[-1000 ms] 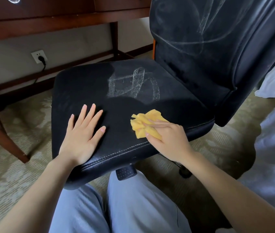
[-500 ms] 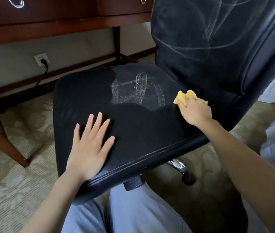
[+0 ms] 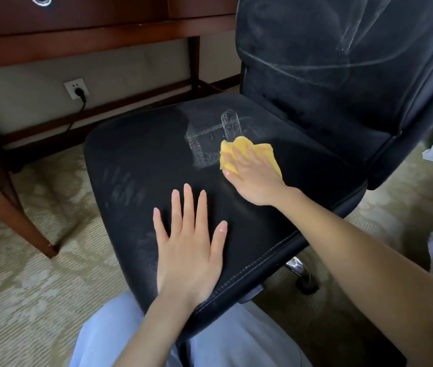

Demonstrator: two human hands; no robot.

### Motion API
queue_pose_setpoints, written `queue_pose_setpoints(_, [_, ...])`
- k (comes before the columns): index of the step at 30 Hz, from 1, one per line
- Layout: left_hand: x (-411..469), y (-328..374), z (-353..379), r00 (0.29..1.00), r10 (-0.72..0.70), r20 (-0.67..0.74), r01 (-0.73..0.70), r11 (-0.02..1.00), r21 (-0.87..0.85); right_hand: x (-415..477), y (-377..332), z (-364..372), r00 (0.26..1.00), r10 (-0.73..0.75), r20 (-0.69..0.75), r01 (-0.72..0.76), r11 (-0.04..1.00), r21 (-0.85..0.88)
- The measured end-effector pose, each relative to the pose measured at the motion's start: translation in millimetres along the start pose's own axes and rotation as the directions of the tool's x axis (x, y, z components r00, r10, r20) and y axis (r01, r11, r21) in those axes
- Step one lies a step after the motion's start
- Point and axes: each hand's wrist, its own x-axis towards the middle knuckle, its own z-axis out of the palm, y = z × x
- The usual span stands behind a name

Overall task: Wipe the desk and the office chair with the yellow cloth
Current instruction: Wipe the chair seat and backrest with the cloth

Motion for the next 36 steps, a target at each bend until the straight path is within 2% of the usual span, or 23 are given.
queue_pose_setpoints(4, [-3.7, 16.1, -0.4, 0.998, -0.058, -0.038, 0.055, 0.996, -0.076, -26.9, -2.7, -3.8, 0.993, -0.121, 0.01, 0.121, 0.992, 0.036])
queue_pose_setpoints(9, [2.3, 23.9, -5.5, 0.996, -0.084, -0.004, 0.079, 0.945, -0.319, -72.6, -1.9, -8.6, 0.961, -0.269, -0.066, 0.277, 0.946, 0.17])
queue_pose_setpoints(10, [7.1, 21.4, -7.3, 0.997, -0.082, 0.002, 0.078, 0.949, -0.307, -83.6, 0.2, -9.1, 0.952, -0.291, -0.092, 0.304, 0.93, 0.205])
queue_pose_setpoints(13, [27.0, 4.9, -12.4, 0.998, -0.061, -0.017, 0.059, 0.994, -0.091, -112.8, 15.9, -11.6, 0.935, -0.328, -0.133, 0.354, 0.881, 0.315])
queue_pose_setpoints(15, [41.1, -10.3, -16.4, 0.998, -0.064, 0.018, 0.064, 0.998, 0.012, -123.8, 32.0, -16.2, 0.943, -0.319, -0.092, 0.332, 0.884, 0.329])
queue_pose_setpoints(18, [54.0, -35.8, -19.7, 0.991, -0.098, 0.091, 0.086, 0.988, 0.127, -122.3, 59.3, -19.1, 0.955, -0.239, -0.175, 0.273, 0.94, 0.204])
queue_pose_setpoints(21, [58.4, -61.7, -19.8, 0.979, -0.184, 0.092, 0.167, 0.972, 0.167, -103.2, 77.3, -18.9, 0.967, -0.033, -0.254, 0.068, 0.989, 0.132])
queue_pose_setpoints(23, [59.0, -76.7, -17.6, 0.965, -0.251, 0.075, 0.24, 0.961, 0.138, -81.7, 80.6, -17.9, 0.96, 0.087, -0.265, -0.056, 0.991, 0.124])
queue_pose_setpoints(26, [56.6, -87.7, -9.6, 0.95, -0.306, 0.066, 0.306, 0.952, 0.018, -41.9, 74.3, -19.7, 0.955, 0.182, -0.233, -0.146, 0.976, 0.161])
queue_pose_setpoints(30, [49.8, -86.8, 1.3, 0.945, -0.328, -0.015, 0.319, 0.927, -0.199, 9.4, 52.2, -20.3, 0.97, 0.19, -0.154, -0.178, 0.98, 0.091])
queue_pose_setpoints(33, [46.9, -85.7, 5.5, 0.94, -0.335, -0.067, 0.31, 0.918, -0.247, 37.1, 24.8, -15.8, 0.975, 0.223, 0.001, -0.223, 0.975, 0.004])
queue_pose_setpoints(36, [44.8, -83.6, 7.8, 0.936, -0.342, -0.085, 0.311, 0.915, -0.257, 50.0, -2.8, -10.5, 0.984, 0.175, 0.04, -0.174, 0.985, -0.01])
